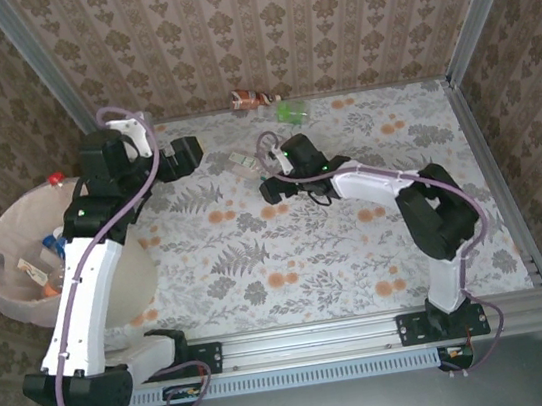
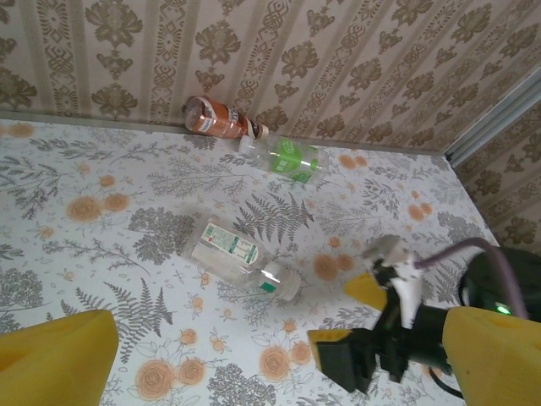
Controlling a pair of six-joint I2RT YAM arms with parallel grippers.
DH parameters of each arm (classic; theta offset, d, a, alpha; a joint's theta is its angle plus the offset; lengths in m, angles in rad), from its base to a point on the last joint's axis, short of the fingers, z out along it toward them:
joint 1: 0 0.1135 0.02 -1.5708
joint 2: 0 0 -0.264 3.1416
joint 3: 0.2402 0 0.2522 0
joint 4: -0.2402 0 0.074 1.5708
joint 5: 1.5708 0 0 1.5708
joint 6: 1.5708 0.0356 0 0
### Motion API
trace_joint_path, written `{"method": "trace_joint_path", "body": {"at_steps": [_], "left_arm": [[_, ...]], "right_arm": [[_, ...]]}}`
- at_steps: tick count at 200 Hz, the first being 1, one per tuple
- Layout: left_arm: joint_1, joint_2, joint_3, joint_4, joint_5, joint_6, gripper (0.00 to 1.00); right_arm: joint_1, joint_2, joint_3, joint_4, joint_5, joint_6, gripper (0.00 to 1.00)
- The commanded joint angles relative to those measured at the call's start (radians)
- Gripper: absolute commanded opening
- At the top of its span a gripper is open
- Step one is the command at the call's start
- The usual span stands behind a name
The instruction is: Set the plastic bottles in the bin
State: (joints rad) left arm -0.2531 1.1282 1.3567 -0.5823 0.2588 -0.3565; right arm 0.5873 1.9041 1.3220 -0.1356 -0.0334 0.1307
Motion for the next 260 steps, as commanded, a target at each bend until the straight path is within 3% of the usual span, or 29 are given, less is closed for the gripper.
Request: {"method": "trace_joint_path", "body": {"at_steps": [1,51,93,133,190,218,260], "left_arm": [[-0.005,-0.021,-0.021,0.029,0.009,-0.011,1.00],[-0.005,-0.043,-0.049,0.003,-0.047,-0.006,1.00],[-0.003,-0.075,-0.073,0.005,-0.116,-0.001,1.00],[-0.003,-0.082,-0.077,-0.015,-0.106,0.012,1.00],[-0.003,-0.102,-0.109,0.000,-0.116,-0.007,1.00],[-0.005,-0.106,-0.123,0.007,-0.091,-0.016,1.00],[-0.006,-0.087,-0.146,0.036,-0.055,-0.046,1.00]], "right_arm": [[0.002,0.085,0.113,-0.147,0.030,-0.128,0.97],[0.000,0.331,0.449,-0.411,0.089,-0.273,0.92],[-0.003,0.534,0.761,-0.593,0.105,-0.235,0.75],[-0.003,0.594,0.858,-0.630,0.090,-0.237,0.68],[0.003,0.532,0.766,-0.568,0.104,-0.246,0.45],[0.006,0.396,0.585,-0.429,0.084,-0.241,0.38],[0.006,0.157,0.252,-0.207,0.061,-0.164,0.35]]}}
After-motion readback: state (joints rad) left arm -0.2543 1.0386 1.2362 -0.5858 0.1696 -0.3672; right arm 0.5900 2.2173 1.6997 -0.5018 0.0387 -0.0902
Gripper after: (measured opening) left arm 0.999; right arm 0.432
